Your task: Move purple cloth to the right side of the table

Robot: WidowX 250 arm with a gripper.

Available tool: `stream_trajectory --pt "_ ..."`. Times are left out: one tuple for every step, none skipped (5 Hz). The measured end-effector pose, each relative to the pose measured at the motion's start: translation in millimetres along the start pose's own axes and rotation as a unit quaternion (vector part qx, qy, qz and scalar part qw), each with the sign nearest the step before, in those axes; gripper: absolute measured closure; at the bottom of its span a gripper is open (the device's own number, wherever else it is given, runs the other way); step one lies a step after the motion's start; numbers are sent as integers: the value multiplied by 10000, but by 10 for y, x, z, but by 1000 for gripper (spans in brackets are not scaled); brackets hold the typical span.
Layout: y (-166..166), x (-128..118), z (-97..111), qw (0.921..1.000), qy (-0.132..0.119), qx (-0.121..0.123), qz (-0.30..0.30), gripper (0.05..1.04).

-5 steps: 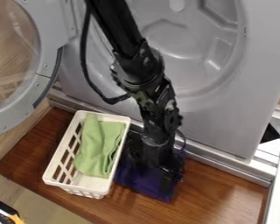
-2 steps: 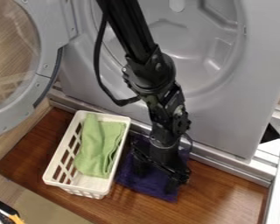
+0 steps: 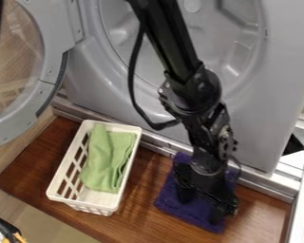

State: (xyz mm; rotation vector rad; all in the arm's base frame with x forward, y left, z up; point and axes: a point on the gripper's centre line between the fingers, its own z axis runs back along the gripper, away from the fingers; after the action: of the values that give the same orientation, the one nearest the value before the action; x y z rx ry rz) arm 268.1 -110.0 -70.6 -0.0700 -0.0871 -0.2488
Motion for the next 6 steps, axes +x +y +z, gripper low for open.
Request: stream_trajectory --pt "-257 94 5 9994 -94 -203 -251 83" --pt "-465 161 31 9977 -156 -307 -591 83" --pt "-555 165 44 9963 -169 -334 -779 84" --pt "-553 163 45 9963 -154 -327 -778 84" --pt "-459 194 127 9970 -231 -249 -698 84" --pt "-408 240 264 9972 -334 -215 -630 84"
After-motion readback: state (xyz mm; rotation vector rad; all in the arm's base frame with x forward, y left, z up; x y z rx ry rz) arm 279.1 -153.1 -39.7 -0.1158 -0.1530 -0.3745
